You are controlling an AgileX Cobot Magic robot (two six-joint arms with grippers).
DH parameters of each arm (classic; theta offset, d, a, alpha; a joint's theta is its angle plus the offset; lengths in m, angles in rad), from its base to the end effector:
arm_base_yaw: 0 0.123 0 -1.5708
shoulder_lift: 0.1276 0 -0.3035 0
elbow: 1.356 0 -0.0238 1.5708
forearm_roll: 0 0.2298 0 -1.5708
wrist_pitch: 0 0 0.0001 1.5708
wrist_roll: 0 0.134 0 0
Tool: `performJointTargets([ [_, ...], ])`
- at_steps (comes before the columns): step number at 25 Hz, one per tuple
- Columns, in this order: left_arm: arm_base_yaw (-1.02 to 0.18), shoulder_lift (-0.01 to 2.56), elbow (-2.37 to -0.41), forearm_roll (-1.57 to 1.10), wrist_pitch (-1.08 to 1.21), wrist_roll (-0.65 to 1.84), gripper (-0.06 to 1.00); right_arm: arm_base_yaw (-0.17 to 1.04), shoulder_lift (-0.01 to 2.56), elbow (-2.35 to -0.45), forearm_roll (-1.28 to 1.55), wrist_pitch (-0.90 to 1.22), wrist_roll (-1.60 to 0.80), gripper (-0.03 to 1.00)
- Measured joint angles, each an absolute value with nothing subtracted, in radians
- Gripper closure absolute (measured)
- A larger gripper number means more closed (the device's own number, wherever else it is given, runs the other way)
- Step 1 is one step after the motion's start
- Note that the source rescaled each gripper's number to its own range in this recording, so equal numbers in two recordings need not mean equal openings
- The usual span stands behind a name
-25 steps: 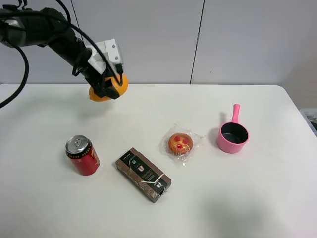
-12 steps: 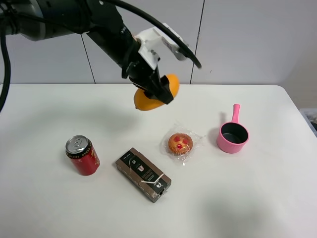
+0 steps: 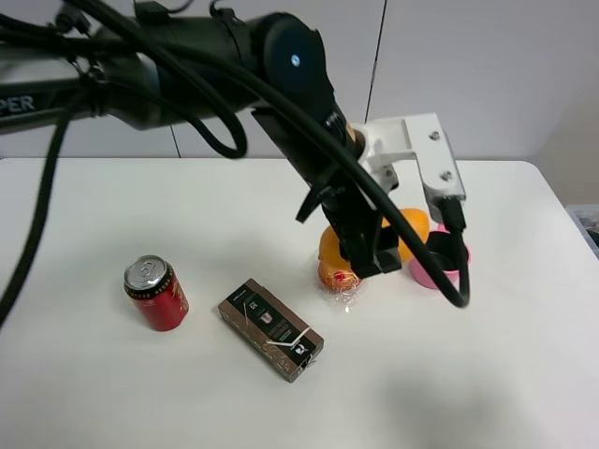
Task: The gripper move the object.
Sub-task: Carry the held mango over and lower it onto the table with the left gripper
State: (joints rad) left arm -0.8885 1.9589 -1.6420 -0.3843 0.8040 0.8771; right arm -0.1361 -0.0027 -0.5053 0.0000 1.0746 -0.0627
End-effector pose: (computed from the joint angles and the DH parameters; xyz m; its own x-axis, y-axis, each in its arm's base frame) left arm 0.2550 -0.3713 0.2496 0.0410 0.8162 -0.5763 0.9919 0.0364 0.1221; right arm -0.0053 0.0007 0.2475 -0.4646 0.0004 -0.8855 0.1068 0.9927 -0.0556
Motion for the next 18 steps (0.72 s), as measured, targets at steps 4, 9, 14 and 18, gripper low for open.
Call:
performJointTargets([
  [4, -0.924, 2.039, -1.642, -0.380, 0.729, 0.890, 0.94, -0.136, -0.003, -0.505, 0.000, 1.075, -0.063, -0.03],
  [9, -0.946, 2.142, -1.642, -0.380, 0.635, 0.906, 0.94, -0.136, -0.003, -0.505, 0.000, 1.075, -0.063, -0.03],
  [14, -0.947, 2.207, -1.642, -0.382, 0.615, 0.906, 0.94, -0.136, -0.003, -0.505, 0.000, 1.075, -0.063, -0.03],
  [18, -0.947, 2.242, -1.642, -0.421, 0.589, 0.907, 0.94, -0.136, -0.003, -0.505, 0.000, 1.075, -0.063, -0.03],
])
